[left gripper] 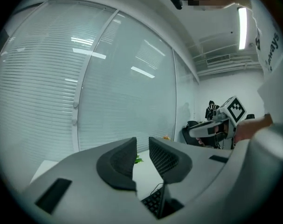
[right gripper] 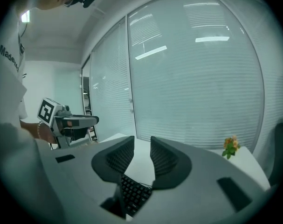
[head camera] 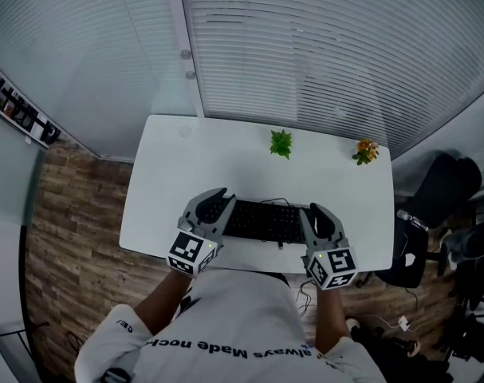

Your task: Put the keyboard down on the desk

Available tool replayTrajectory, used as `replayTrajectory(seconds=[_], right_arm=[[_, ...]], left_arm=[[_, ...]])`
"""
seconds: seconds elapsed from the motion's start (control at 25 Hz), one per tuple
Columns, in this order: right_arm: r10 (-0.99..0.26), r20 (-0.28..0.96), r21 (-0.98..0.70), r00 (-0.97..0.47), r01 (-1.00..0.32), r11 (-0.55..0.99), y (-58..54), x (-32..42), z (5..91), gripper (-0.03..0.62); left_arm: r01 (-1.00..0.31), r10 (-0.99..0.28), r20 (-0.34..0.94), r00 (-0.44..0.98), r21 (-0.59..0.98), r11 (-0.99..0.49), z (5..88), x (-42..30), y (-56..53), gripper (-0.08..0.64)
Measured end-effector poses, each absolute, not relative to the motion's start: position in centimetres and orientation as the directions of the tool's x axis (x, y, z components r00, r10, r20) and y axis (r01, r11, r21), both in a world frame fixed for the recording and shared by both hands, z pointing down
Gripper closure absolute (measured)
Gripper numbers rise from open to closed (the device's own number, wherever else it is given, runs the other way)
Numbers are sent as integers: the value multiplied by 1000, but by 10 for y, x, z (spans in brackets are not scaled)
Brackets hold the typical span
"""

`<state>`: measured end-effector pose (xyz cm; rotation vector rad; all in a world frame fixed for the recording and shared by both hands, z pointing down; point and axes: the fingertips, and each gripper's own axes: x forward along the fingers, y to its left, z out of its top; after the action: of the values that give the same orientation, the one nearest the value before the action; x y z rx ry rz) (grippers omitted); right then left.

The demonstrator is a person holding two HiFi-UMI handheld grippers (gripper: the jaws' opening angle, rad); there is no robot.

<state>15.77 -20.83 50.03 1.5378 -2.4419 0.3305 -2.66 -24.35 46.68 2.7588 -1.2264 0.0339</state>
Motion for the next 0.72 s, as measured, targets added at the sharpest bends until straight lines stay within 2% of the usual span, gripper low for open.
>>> replayTrajectory(seconds=[0.52,0.72], right_arm=[[-846,178,-4,-502,-860,510,-187,117,408,501],[-854,159,34,-495,-862,506,-182,115,393,528]], left_arm=[[-682,-684,-113,721,64,-729,372,-6,-210,492],[-681,-679,-135,721,40,-731,359,-4,-202,492]])
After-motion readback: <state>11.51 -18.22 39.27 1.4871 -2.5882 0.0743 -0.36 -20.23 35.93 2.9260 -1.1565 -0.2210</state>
